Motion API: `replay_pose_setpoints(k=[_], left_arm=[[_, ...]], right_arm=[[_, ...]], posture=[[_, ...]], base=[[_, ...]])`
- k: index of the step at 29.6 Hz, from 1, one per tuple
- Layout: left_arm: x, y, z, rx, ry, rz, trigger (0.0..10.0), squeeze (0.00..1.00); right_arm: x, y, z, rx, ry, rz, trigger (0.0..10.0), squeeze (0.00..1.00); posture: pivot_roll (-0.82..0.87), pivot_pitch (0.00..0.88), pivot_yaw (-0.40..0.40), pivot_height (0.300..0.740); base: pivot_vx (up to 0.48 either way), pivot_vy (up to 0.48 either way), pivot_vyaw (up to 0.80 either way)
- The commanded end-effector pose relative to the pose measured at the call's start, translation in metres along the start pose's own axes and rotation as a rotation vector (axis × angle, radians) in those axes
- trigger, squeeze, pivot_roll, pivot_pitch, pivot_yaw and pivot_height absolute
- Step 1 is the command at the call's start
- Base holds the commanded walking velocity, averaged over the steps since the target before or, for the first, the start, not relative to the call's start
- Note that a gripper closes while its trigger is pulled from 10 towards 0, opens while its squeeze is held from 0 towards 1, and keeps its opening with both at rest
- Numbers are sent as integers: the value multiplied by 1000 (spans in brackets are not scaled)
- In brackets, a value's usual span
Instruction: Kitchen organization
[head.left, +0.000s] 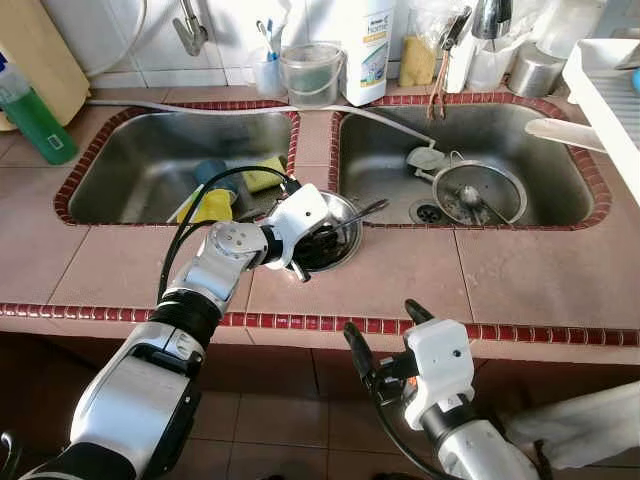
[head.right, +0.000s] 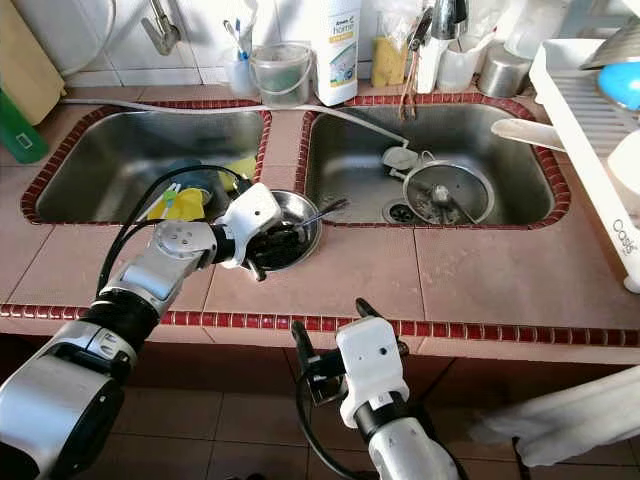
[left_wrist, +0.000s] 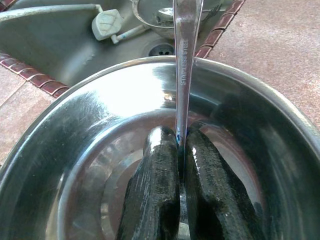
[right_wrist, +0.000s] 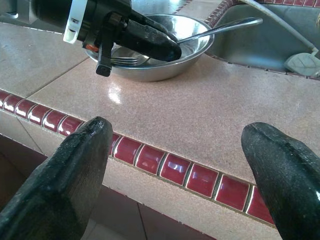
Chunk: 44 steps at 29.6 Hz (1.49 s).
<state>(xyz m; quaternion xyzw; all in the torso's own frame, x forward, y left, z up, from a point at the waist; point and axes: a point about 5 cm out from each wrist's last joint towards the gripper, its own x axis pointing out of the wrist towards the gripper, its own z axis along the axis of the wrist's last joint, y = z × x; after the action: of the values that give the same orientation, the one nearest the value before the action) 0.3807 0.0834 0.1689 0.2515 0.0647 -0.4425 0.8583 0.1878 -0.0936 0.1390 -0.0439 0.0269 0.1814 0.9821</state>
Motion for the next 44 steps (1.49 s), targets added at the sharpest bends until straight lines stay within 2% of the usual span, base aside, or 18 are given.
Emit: replay_pose_setpoints(k=[1,7,8,10,11,12,13,14,16,25,31,34,37,38,41,44], left_arm=[[-1,-5,-16,-9,75,-30,0,0],[-3,-3,-14,-11,67,-35,0,0],[-3,-3,-13,-19,60,-35,745,0],[-5,0,-10,-31,42,-38,510,0],[-7,2,-7,-52,24,-44,2157,0],[-7,2,-7,-58,20,-45,2157,0],[-8,3,-6,-60,16,-47,8196,0],[-9,4,-5,-64,13,-51,10000,0],[-10,5,-4,-69,6,-46,10000,0],[-24,24,11,-201,-135,105,10000,0],[-31,32,17,-247,-196,196,10000,0],[-38,37,21,-286,-249,263,10000,0],[-46,40,26,-337,-331,339,10000,0],[-52,42,29,-348,-387,397,10000,0],[-57,43,32,-341,-427,448,10000,0],[-66,44,30,-387,-477,567,10000,0]], right_arm=[[-2,3,2,9,-3,1,10000,0],[-1,2,1,16,-2,-1,10000,0],[-1,2,1,16,-3,-2,10000,0],[1,1,1,16,-8,-5,10000,0],[2,0,2,15,-12,-7,10000,0],[2,-1,1,15,-12,-7,10000,0],[3,-2,1,17,-13,-14,10000,0],[5,-3,1,20,-14,-23,10000,0],[5,-4,1,18,-16,-25,10000,0],[23,-10,4,25,-54,-38,10000,0],[29,-14,6,21,-71,-42,10000,0],[36,-20,7,27,-87,-69,10000,0],[43,-30,11,23,-115,-113,10000,0],[48,-36,13,13,-133,-133,10000,0],[52,-40,15,11,-143,-141,10000,0],[62,-51,19,-9,-172,-168,10000,0]], posture=[[-218,186,105,740],[-216,172,104,740],[-216,170,104,740],[-216,159,102,740],[-214,154,101,740],[-213,152,101,740],[-210,148,98,740],[-208,141,96,740],[-206,137,94,740],[-193,79,70,740],[-186,62,65,740],[-177,47,64,740],[-167,31,58,740],[-162,23,56,740],[-159,14,51,740],[-151,0,38,740]], base=[[0,0,0],[0,0,0],[0,0,0],[0,0,0],[0,0,0],[0,0,0],[0,0,0],[0,0,0],[0,0,0],[0,0,0],[0,0,0],[0,0,0],[0,0,0],[0,0,0],[0,0,0],[0,0,0]])
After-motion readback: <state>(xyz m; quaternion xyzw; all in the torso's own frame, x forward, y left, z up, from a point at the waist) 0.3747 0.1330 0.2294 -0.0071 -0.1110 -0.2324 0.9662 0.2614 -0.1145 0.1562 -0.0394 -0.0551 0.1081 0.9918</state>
